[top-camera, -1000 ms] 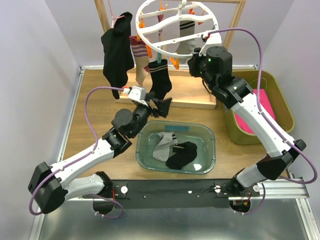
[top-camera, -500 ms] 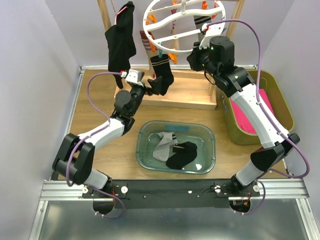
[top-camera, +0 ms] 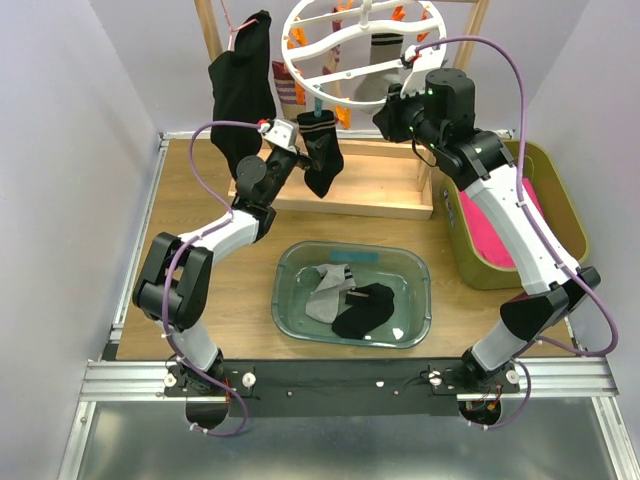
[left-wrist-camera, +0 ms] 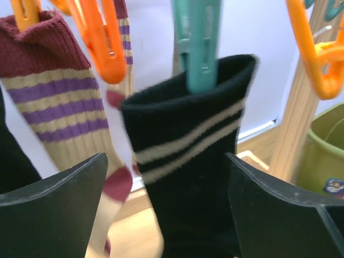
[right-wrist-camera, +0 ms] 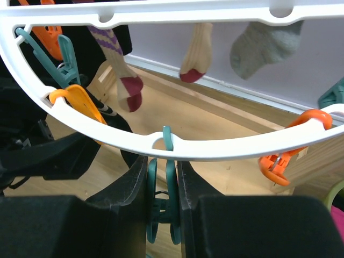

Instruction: Remove the socks clipped to the hanger

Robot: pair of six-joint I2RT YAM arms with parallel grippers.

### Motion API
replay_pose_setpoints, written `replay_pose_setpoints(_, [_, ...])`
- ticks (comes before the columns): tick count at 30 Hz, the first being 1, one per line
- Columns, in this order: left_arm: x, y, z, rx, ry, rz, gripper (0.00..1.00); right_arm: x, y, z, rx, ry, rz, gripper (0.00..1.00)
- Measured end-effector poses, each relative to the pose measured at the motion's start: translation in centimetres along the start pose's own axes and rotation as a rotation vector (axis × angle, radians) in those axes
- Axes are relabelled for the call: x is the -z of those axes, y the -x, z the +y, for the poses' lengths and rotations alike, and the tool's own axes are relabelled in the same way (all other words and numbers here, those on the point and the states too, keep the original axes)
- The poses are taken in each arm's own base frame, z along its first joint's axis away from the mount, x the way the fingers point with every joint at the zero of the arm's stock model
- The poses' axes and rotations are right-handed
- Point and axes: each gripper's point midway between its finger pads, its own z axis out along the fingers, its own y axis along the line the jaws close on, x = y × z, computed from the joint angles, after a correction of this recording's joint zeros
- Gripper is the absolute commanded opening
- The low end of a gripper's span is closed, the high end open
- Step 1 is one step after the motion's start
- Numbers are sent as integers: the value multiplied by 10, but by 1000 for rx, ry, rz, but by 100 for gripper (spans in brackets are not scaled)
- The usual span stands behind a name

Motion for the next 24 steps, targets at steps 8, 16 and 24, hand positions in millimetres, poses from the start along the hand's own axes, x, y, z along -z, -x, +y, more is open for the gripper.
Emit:
replay_pose_setpoints(8, [-4,5,-2,-32,-105,-34,12,2,-1,5,-2,32,6,33])
replay_pose_setpoints(16, [26,14,-35,24,-181,-83,0,21,-7,8,-61,41,48,72])
replay_pose_setpoints(24, [40,77,-108,40,-127,-196,0,62,-7,-5,-166,-52,59,76])
